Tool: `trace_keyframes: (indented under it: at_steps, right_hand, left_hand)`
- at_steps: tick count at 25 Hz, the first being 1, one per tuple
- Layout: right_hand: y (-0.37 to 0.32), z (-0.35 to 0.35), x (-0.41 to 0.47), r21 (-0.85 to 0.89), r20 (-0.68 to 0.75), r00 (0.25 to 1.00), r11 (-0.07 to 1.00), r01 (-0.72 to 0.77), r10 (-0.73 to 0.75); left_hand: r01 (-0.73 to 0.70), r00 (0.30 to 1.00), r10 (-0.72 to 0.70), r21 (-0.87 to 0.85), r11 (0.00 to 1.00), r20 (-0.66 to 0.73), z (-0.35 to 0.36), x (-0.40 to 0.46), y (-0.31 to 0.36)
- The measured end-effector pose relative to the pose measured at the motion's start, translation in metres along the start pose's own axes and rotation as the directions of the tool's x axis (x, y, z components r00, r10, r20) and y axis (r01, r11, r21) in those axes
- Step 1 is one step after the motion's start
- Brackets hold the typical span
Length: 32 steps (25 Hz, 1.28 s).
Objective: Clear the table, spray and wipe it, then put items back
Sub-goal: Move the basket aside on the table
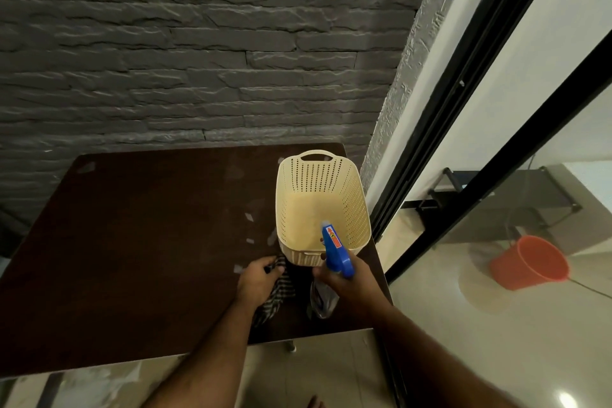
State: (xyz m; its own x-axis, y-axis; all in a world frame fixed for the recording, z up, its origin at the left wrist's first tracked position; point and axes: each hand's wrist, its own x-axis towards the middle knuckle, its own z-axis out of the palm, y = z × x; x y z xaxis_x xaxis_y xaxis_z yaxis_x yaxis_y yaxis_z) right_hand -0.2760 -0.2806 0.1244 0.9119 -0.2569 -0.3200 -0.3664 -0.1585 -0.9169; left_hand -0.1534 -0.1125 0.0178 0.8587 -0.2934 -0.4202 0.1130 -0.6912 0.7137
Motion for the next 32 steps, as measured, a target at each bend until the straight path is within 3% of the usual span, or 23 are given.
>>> trace_keyframes:
  at_steps: [3, 7, 13, 16, 18, 23, 27, 32]
  right_hand:
    - [0.001, 0.0, 0.002, -0.025, -0.008, 1.0, 1.0, -0.009, 0.009]
    - [-0.002, -0.004, -0.001, -0.058, 0.019, 1.0, 0.998, -0.001, 0.002]
    - [-0.013, -0.043, -0.009, -0.223, 0.174, 0.98, 0.973, -0.057, 0.098]
    - [-0.024, -0.06, -0.004, -0.346, -0.007, 0.998, 0.936, -0.064, 0.066]
    - [-0.034, -0.067, 0.008, -0.416, -0.157, 0.987, 0.909, -0.029, -0.04]
    - [-0.061, -0.069, 0.061, -0.532, -0.303, 0.91, 0.843, 0.084, -0.282]
    - [-0.054, -0.071, 0.097, -0.601, -0.3, 0.931, 0.799, -0.014, -0.21]
    - [-0.017, -0.072, 0.115, -0.515, -0.279, 0.96, 0.845, -0.142, -0.01]
  left_hand:
    - [-0.026, 0.998, 0.018, 0.12, 0.992, 0.065, 0.0, 0.0, -0.002]
    - [-0.031, 0.996, 0.021, 0.117, 0.993, 0.084, -0.01, 0.001, -0.003]
    - [-0.115, 0.992, 0.119, 0.106, 0.988, -0.036, -0.039, 0.009, 0.019]
    - [-0.187, 0.964, 0.2, 0.09, 0.978, -0.172, -0.049, 0.008, 0.04]
    - [-0.253, 0.935, 0.265, 0.079, 0.964, -0.237, -0.057, 0.007, 0.06]
    - [-0.319, 0.91, 0.332, 0.095, 0.943, -0.248, -0.07, 0.03, 0.113]
    - [-0.16, 0.962, 0.189, 0.153, 0.975, -0.2, -0.062, 0.044, 0.127]
    - [0.137, 0.988, -0.122, 0.16, 0.978, -0.095, -0.037, 0.06, 0.11]
